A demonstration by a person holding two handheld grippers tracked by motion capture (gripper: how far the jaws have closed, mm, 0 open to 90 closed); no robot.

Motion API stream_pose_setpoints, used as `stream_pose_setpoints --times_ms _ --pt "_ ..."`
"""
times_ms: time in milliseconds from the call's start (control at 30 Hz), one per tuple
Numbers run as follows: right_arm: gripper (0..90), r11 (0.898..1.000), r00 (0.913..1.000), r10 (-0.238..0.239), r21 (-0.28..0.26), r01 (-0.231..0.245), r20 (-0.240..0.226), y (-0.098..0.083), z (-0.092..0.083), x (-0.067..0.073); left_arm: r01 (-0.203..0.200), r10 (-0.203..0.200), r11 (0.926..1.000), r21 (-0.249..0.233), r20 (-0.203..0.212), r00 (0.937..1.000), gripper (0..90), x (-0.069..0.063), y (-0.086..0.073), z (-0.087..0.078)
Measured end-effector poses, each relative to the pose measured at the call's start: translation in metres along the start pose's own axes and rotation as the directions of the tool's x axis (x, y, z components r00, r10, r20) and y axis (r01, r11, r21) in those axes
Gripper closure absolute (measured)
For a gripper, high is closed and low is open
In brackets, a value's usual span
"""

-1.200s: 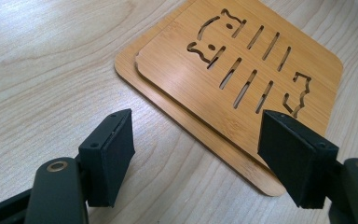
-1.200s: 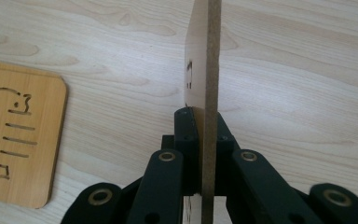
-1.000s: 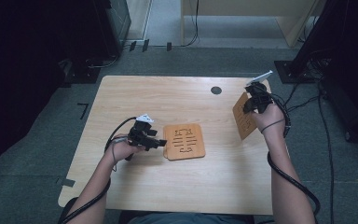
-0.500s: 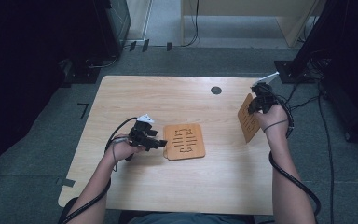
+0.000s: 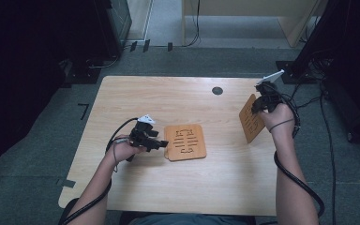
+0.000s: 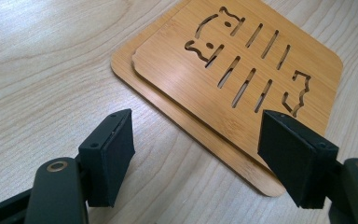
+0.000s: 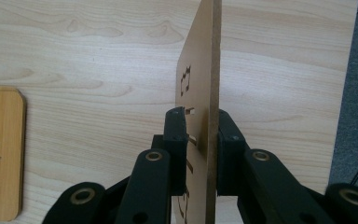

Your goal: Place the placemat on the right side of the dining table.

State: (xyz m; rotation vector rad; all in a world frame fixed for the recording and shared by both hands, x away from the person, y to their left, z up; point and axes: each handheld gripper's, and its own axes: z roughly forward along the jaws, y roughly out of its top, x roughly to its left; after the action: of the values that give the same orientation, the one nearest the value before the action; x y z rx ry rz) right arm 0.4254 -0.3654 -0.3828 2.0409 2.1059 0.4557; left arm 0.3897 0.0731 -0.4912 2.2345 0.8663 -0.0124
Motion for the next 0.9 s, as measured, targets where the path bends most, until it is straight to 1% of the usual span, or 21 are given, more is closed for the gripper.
stream_pose_setpoints --times_ms 67,133,200,433,667,900 --pt "78.7 1.000 1.0000 0.003 -0.005 -0.003 -0.001 0.000 -0.003 -0.001 0.001 -0.001 1.0000 -0.001 0.000 1.0000 25.9 0.000 0.000 0.000" --pt "76.0 1.000 1.0000 -0.001 -0.011 0.001 -0.008 0.000 -0.004 -0.004 0.002 -0.002 1.0000 -0.001 0.000 1.0000 25.9 0.000 0.000 0.000" --pt "76.0 1.000 0.9999 -0.005 -0.008 0.005 -0.012 -0.001 -0.004 -0.006 0.002 -0.002 1.0000 -0.001 -0.002 1.0000 25.9 0.001 0.000 -0.001" --pt "76.2 1.000 0.9999 0.010 -0.003 -0.010 -0.012 -0.002 -0.002 -0.014 0.004 -0.004 1.0000 -0.002 -0.002 1.0000 25.9 0.001 0.000 0.000" --pt "75.8 1.000 0.9997 0.026 0.014 -0.026 0.005 -0.004 0.002 -0.023 0.004 -0.004 1.0000 -0.002 -0.002 1.0000 25.9 0.001 0.000 -0.001" --pt "73.0 0.999 0.9992 0.030 0.018 -0.031 0.026 -0.005 0.005 -0.025 0.005 -0.005 1.0000 -0.004 -0.003 1.0000 25.9 0.001 0.000 -0.001"
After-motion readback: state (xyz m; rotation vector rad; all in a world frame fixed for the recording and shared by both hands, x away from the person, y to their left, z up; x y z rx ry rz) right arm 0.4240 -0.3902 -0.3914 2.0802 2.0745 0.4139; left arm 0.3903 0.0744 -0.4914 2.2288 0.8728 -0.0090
